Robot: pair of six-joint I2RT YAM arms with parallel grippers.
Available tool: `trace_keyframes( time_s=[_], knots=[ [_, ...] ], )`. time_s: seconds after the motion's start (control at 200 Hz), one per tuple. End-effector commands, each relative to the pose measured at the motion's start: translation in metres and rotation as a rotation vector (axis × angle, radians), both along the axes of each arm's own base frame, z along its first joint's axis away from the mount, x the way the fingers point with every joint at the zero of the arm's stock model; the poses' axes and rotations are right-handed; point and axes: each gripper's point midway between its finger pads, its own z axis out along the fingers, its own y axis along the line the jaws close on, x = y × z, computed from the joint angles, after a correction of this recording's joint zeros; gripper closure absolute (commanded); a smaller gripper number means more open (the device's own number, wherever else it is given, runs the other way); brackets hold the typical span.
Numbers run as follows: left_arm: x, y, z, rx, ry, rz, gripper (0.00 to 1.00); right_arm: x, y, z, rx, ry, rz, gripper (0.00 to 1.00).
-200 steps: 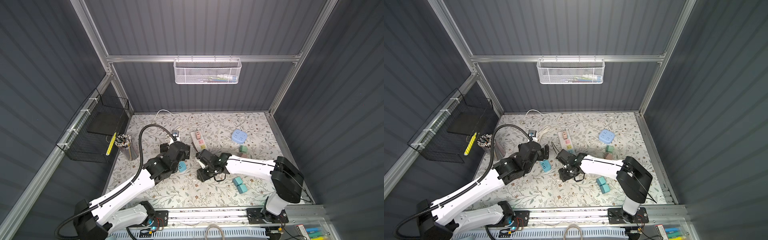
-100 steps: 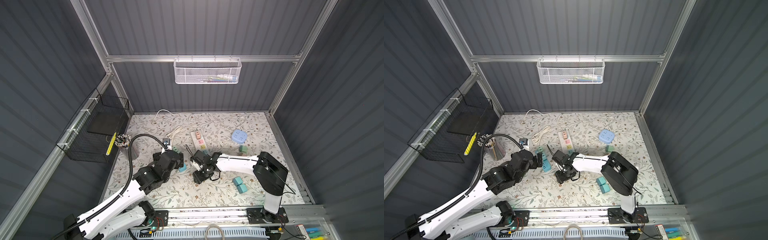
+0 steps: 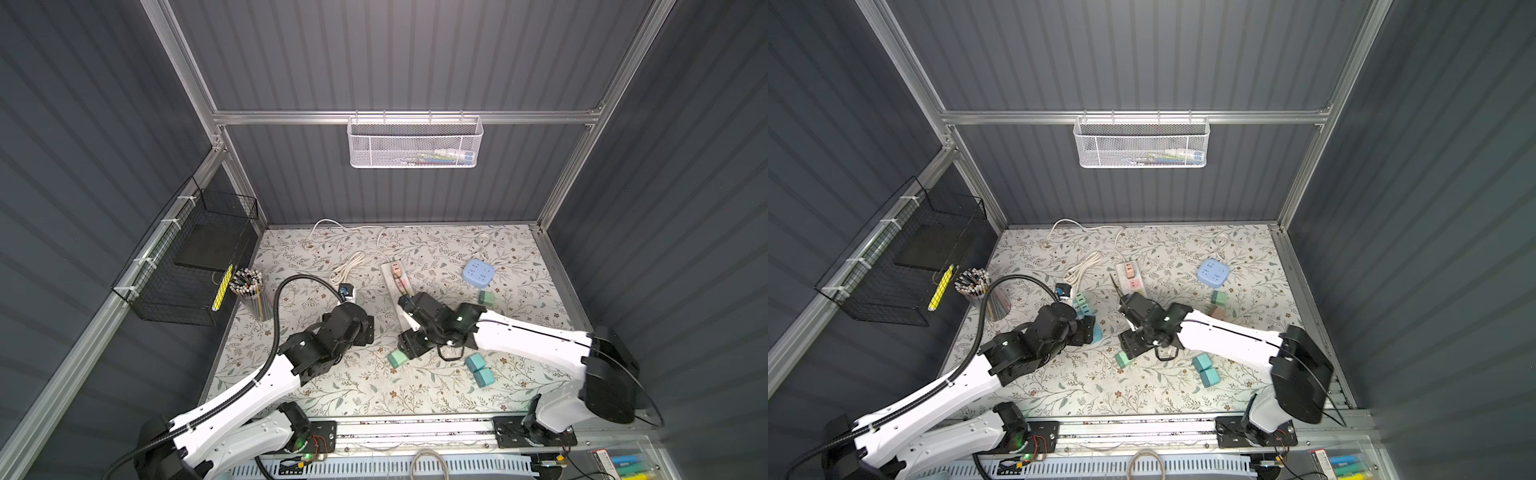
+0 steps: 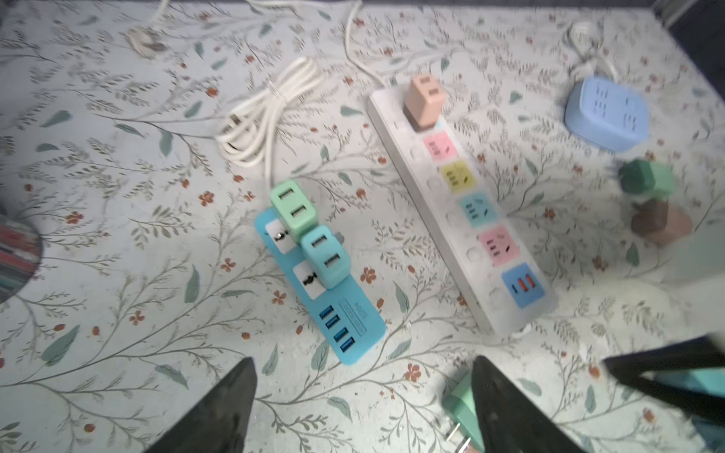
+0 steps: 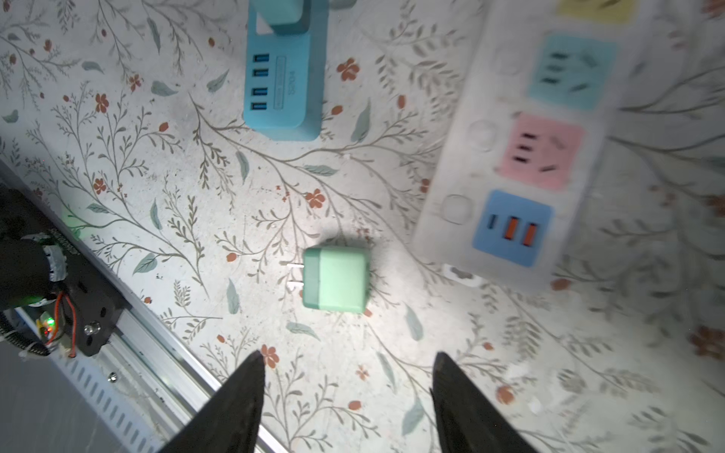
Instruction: Insert the plug
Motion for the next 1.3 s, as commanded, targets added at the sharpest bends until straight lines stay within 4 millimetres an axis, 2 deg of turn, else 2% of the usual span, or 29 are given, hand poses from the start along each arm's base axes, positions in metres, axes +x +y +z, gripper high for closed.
trace_keyframes(
  time_s=[0.0, 0.085, 0.16, 0.25, 0.335, 0.45, 0.595, 0.7, 0.76, 0.83, 0.86, 1.076, 1.296],
  knots=[
    [-0.015, -0.031, -0.037, -0.041, 0.159, -0.121, 0.20, 0.029, -0.058, -0.017, -0.066, -0.098, -0.247, 0.31],
    [-0.027, -0.057, -0.048, 0.043, 0.188, -0.235, 0.22, 0.040, -0.086, -0.020, -0.055, -0.081, -0.363, 0.29],
    [-0.040, -0.075, -0.056, 0.171, 0.189, -0.341, 0.19, 0.047, -0.099, -0.014, -0.037, -0.099, -0.404, 0.26],
    [-0.048, -0.085, -0.074, 0.247, 0.249, -0.410, 0.18, 0.053, -0.109, -0.003, -0.033, -0.139, -0.428, 0.22],
    [-0.050, -0.087, -0.091, 0.297, 0.285, -0.431, 0.19, 0.057, -0.114, 0.004, -0.015, -0.155, -0.455, 0.20],
    [-0.052, -0.088, -0.108, 0.355, 0.325, -0.470, 0.19, 0.058, -0.113, 0.003, 0.008, -0.151, -0.465, 0.19],
    [-0.060, -0.098, -0.119, 0.346, 0.377, -0.533, 0.23, 0.060, -0.110, 0.000, 0.010, -0.142, -0.464, 0.19],
    [-0.054, -0.091, -0.123, 0.390, 0.356, -0.513, 0.26, 0.062, -0.107, 0.000, 0.014, -0.141, -0.460, 0.19],
    [-0.049, -0.088, -0.125, 0.410, 0.336, -0.488, 0.30, 0.063, -0.104, -0.001, 0.019, -0.134, -0.454, 0.19],
    [-0.046, -0.087, -0.127, 0.405, 0.324, -0.466, 0.42, 0.063, -0.099, -0.001, 0.031, -0.122, -0.440, 0.21],
    [-0.045, -0.085, -0.128, 0.405, 0.322, -0.453, 0.44, 0.063, -0.097, -0.001, 0.033, -0.115, -0.436, 0.21],
    [-0.042, -0.082, -0.134, 0.342, 0.341, -0.410, 0.42, 0.060, -0.093, -0.002, 0.041, -0.094, -0.415, 0.21],
    [-0.051, -0.081, -0.139, 0.334, 0.394, -0.439, 0.39, 0.060, -0.090, 0.000, 0.048, -0.090, -0.410, 0.21]
  ],
)
